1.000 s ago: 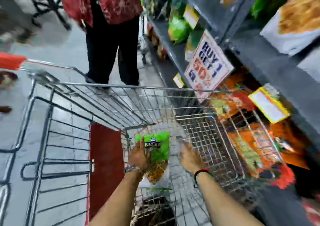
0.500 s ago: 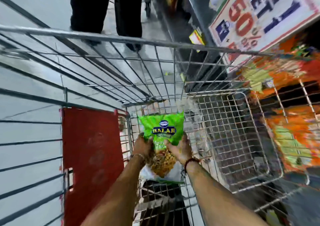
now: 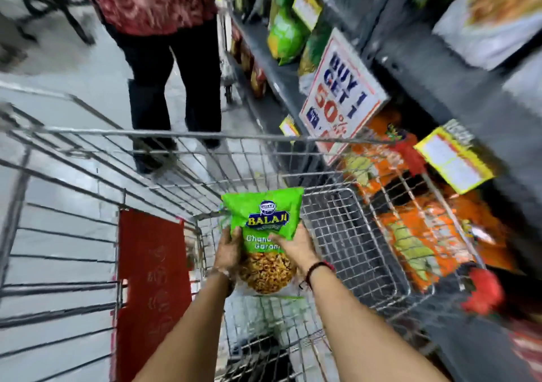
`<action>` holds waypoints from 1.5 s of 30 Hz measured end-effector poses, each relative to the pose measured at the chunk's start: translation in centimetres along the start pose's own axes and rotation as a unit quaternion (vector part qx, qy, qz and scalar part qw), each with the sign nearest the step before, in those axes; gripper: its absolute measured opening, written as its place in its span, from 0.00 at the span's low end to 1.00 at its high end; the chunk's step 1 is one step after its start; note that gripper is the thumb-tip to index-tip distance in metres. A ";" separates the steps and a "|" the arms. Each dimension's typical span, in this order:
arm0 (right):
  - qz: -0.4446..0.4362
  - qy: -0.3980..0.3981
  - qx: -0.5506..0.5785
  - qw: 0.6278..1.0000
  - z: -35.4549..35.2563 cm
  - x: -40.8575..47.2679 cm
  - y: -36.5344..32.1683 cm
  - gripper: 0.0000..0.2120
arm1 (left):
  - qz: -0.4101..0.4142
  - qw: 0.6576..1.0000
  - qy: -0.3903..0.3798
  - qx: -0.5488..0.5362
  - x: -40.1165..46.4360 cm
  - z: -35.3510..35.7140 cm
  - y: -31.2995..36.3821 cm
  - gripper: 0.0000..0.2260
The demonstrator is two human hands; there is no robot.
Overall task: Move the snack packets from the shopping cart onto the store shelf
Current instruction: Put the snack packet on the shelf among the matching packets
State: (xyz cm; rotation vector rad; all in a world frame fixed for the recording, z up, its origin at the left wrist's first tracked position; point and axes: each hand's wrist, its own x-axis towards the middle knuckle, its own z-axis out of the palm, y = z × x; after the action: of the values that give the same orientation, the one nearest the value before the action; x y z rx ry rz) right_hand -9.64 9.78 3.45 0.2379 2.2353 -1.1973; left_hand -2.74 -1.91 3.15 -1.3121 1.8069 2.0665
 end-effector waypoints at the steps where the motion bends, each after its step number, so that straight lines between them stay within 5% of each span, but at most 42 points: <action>1: -0.019 0.012 0.017 1.000 -1.5 -1.0 -0.9 0.26 | 0.029 0.999 -0.002 0.029 -1.2 0.5 1.3 0.21; 4: -0.076 0.041 0.057 0.995 -7.5 -5.7 -4.2 0.22 | 0.105 0.989 0.001 0.100 -6.2 3.0 6.4 0.27; 7: -0.146 0.093 0.079 0.982 -14.2 -12.2 -5.9 0.23 | 0.220 0.971 -0.006 0.095 -12.9 6.8 11.1 0.20; 10: -0.195 0.198 0.107 0.955 -21.6 -19.8 -5.1 0.29 | 0.293 0.952 -0.063 0.057 -20.5 11.6 13.7 0.18; 14: -0.208 0.328 0.144 0.910 -29.9 -29.4 -1.5 0.24 | 0.362 0.914 -0.172 0.058 -29.8 19.1 13.5 0.17; 20: -0.145 0.492 0.188 0.838 -40.1 -42.9 9.6 0.31 | 0.411 0.831 -0.364 0.090 -44.4 30.8 7.7 0.16; 25: -0.094 0.573 0.185 0.793 -45.6 -50.5 16.4 0.34 | 0.355 0.790 -0.484 0.125 -53.9 37.4 3.3 0.22; 31: -0.042 0.625 0.204 0.752 -50.8 -52.7 22.4 0.34 | 0.288 0.760 -0.561 0.155 -58.3 43.7 -0.2 0.22; 35: -0.007 0.621 0.226 0.750 -53.2 -50.6 25.8 0.42 | 0.305 0.735 -0.574 0.195 -57.6 47.0 -2.1 0.23; 38: -0.011 0.625 0.249 0.740 -52.8 -49.1 28.8 0.34 | 0.323 0.694 -0.585 0.267 -55.8 47.8 -5.2 0.28; 41: -0.016 0.591 0.232 0.772 -50.8 -48.8 31.6 0.35 | 0.368 0.655 -0.568 0.336 -54.4 47.3 -8.3 0.41; 45: 0.029 0.566 0.155 0.809 -48.1 -47.8 34.6 0.36 | 0.445 0.640 -0.515 0.357 -54.0 46.8 -9.4 0.37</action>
State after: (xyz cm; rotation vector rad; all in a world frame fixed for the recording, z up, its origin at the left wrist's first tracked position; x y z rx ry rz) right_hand 23.77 74.08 26.89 1.4769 2.8838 -1.6218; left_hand 11.79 64.50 27.26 0.9998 2.2167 1.3102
